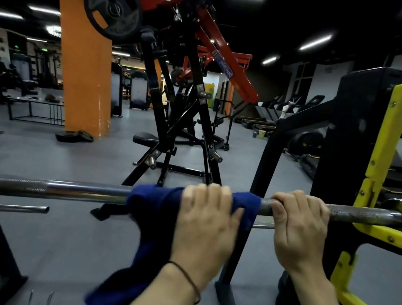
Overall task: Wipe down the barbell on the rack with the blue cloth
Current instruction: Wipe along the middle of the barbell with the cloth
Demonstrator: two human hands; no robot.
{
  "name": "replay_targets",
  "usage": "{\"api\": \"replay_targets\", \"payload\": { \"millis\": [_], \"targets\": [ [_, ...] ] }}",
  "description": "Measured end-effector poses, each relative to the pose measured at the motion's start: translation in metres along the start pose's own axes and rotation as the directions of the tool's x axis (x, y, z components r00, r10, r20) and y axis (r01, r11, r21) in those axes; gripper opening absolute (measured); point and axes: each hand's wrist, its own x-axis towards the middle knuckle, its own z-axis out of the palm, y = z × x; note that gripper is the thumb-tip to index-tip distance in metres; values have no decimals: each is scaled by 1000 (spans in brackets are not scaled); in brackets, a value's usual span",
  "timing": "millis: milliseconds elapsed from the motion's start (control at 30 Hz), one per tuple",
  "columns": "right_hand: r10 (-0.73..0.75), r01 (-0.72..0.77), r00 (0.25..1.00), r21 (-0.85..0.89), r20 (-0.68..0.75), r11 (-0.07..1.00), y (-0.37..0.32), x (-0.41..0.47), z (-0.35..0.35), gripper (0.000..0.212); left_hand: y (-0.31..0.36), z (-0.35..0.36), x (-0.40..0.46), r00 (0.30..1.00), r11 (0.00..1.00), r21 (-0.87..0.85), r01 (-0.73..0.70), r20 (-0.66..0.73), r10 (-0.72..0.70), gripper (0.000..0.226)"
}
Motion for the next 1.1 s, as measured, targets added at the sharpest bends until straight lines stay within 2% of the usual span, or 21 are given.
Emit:
{"api": "replay_targets", "payload": {
  "millis": [67, 167, 233, 333, 467, 533, 600, 700, 767, 833, 867, 900, 1033, 1100],
  "targets": [
    [-38, 38, 999, -10, 25, 999, 5, 0, -3, 45, 10, 6, 4, 996, 996, -17, -89, -10, 89, 36],
    [-90, 92, 995, -39, 35, 995, 9, 0, -6, 47, -19, 1, 2, 987, 987, -60, -148, -75, 144, 37],
    [-98, 99, 995, -54, 12, 994, 10, 0, -5, 45, -47, -7, -5, 990, 991, -93, -101, -103, 91, 37],
    [-121, 116, 992, -92, -48, 989, 9, 5, 1, 44, -80, -16, -16, 996, 999, -42, -33, -88, 29, 38],
    [-100, 72, 976, -147, -196, 987, 4, 14, 12, 48, -41, -10, -4, 997, 998, 12, 65, -44, -65, 32],
    [-79, 42, 966, -153, -244, 987, 4, 16, 15, 51, -5, -3, 3, 1000, 1000, 0, 12, -18, -12, 31],
    [-84, 44, 969, -172, -233, 984, 6, 18, 17, 54, 13, 4, 6, 999, 999, -20, -46, -5, 46, 35],
    [-95, 63, 988, -235, -124, 970, 11, 26, 8, 58, -4, 2, 1, 990, 989, -57, -138, -3, 138, 44],
    [-65, 85, 995, -271, 81, 959, 9, 42, -1, 61, -31, -5, -5, 984, 981, -81, -178, 5, 179, 50],
    [43, 85, 920, -305, 390, 949, 9, 55, -5, 64, -57, -9, -14, 984, 982, -64, -178, -4, 178, 54],
    [90, 55, 884, -294, 458, 954, 13, 58, -5, 66, -66, -11, -19, 986, 985, -47, -167, -11, 167, 55],
    [98, 38, 879, -272, 466, 961, 14, 58, -6, 69, -72, -12, -22, 988, 988, -25, -155, -18, 154, 54],
    [-14, 44, 973, -124, 231, 991, 20, 41, -8, 65, -40, -8, -10, 1000, 1000, 26, -17, 2, 17, 50],
    [-66, 78, 987, -79, 149, 994, 21, 36, -6, 61, -7, -2, 0, 1000, 999, 41, -20, 22, 19, 47]
  ]
}}
